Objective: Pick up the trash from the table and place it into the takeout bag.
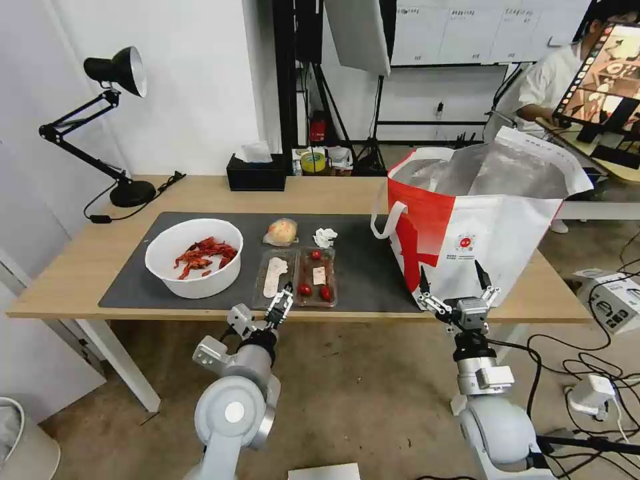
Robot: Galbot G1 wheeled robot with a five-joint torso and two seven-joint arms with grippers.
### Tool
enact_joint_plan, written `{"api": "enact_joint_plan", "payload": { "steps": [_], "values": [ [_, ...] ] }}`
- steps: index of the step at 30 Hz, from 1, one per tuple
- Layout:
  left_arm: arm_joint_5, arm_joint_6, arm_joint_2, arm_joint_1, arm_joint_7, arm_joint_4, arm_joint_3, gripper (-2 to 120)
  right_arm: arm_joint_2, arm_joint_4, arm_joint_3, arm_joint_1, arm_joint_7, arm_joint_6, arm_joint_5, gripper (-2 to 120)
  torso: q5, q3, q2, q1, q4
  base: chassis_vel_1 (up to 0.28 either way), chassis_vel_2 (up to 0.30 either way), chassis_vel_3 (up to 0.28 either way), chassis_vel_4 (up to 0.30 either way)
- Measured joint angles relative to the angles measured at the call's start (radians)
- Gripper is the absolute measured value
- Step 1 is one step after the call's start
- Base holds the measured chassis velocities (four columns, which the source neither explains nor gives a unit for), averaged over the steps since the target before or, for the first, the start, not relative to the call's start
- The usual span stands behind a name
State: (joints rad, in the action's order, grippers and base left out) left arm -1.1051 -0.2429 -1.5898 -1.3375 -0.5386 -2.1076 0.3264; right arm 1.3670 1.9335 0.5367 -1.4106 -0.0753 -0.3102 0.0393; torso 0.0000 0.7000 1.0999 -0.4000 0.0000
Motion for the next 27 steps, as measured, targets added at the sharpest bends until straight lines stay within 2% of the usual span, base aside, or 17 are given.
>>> {"api": "enact_joint_plan", "payload": {
  "steps": [19, 27],
  "values": [
    [-0.002, 0.003, 0.0, 0.031, 0.006, 0.02, 0.013, 100, 0.002, -0.003, -0.002, 0.0, 0.0, -0.001, 0.0, 100, 0.0, 0.0, 0.0, 0.0, 0.0, 0.0, 0.0, 0.0, 0.0],
    [-0.001, 0.025, -0.002, 0.031, 0.059, 0.008, 0.006, 100, 0.002, -0.006, -0.002, -0.001, 0.001, -0.004, 0.0, 100, 0.0, 0.0, 0.0, 0.0, 0.0, 0.0, 0.0, 0.0, 0.0]
  ]
}}
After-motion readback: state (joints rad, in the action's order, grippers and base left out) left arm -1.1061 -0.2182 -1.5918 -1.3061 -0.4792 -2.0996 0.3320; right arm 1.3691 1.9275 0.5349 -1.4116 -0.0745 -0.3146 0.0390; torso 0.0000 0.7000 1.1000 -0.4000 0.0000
